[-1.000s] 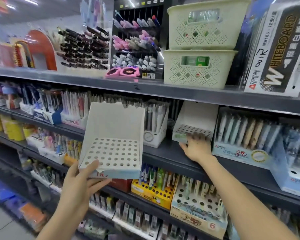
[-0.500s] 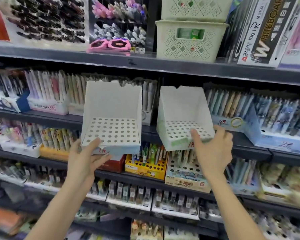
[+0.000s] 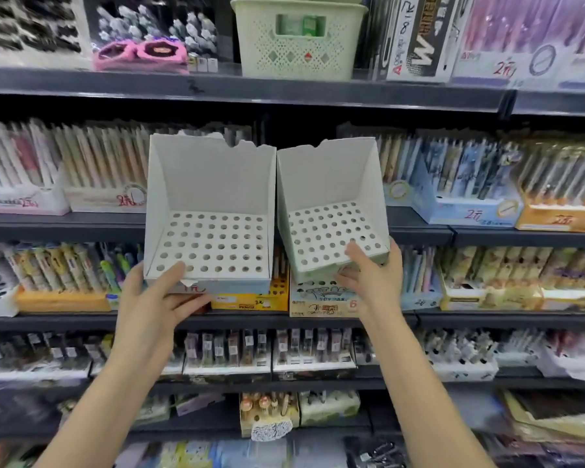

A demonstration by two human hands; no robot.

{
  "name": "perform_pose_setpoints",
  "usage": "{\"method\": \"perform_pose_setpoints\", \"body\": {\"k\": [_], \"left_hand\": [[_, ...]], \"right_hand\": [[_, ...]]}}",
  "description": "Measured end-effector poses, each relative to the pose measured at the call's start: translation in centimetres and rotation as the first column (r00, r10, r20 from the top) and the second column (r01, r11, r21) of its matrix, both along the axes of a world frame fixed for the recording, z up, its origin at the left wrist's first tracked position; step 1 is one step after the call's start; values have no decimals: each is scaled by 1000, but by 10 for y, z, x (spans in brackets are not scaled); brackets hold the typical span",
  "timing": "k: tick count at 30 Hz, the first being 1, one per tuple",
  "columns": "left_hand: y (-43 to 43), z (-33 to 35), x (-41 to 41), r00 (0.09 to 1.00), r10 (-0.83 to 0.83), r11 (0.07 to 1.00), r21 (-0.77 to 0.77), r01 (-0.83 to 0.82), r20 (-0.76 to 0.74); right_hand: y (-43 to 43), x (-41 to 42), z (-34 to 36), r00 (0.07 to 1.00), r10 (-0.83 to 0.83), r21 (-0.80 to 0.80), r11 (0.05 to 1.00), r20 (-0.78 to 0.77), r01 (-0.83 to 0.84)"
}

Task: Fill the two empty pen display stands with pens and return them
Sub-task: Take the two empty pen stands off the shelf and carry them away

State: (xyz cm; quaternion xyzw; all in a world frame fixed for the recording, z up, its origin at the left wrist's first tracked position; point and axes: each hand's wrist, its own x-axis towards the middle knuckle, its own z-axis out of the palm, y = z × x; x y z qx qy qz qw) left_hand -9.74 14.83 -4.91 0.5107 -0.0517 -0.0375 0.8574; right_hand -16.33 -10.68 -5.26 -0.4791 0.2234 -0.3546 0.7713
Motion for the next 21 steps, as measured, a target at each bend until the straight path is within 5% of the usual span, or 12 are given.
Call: {"method": "perform_pose_setpoints", "body": {"k": [11, 21], "left_hand": [[-115, -47, -61, 930, -356, 928, 80, 364, -90], [-310, -99, -171, 758, -617, 728, 211, 652, -212]], "right_hand": [[-73, -180, -79, 944, -261, 65, 958, -203, 279], [-182, -356, -157, 797, -471, 238, 782, -378, 576]]}}
